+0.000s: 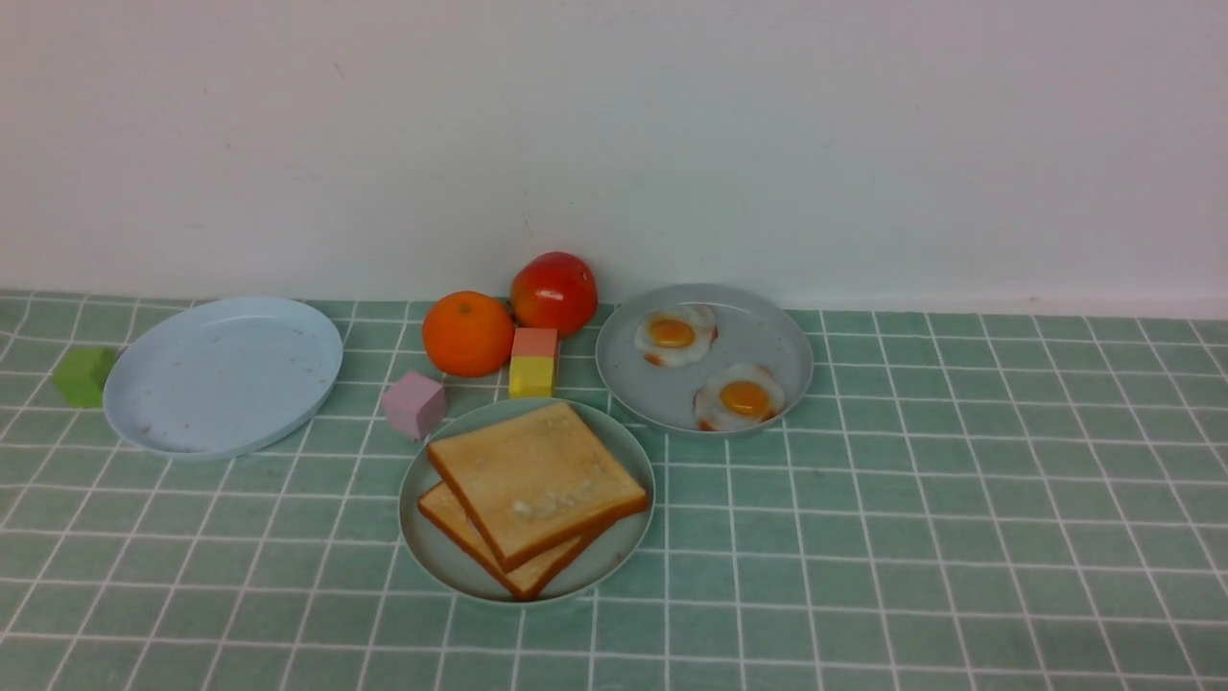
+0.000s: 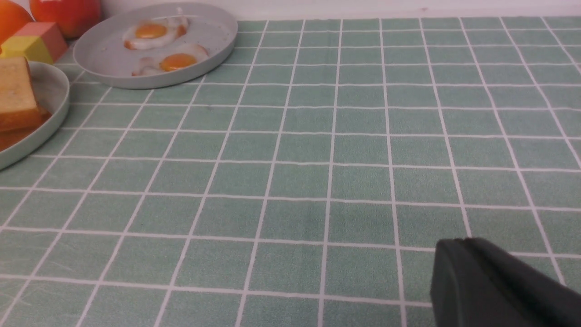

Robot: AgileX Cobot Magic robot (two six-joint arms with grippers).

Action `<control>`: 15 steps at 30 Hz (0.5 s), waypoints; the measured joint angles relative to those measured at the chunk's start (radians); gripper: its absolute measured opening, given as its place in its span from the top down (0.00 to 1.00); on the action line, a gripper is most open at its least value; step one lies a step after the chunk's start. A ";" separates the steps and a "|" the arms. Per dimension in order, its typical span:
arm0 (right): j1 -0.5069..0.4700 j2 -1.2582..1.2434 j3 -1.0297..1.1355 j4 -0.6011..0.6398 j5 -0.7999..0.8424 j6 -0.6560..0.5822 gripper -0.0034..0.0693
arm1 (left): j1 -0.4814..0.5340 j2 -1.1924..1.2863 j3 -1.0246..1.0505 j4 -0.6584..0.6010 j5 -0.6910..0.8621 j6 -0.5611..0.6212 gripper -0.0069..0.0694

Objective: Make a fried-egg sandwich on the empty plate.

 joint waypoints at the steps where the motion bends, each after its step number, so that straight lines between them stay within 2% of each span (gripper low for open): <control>1: 0.000 0.000 0.000 0.000 0.000 0.000 0.96 | 0.000 0.000 0.000 0.000 0.000 0.000 0.90; 10: 0.000 0.000 0.000 0.000 0.000 0.000 0.95 | 0.030 -0.003 0.010 0.000 -0.012 0.000 0.90; 15: 0.000 0.000 0.000 0.000 0.000 0.000 0.95 | 0.310 -0.086 0.021 -0.045 -0.012 0.000 0.93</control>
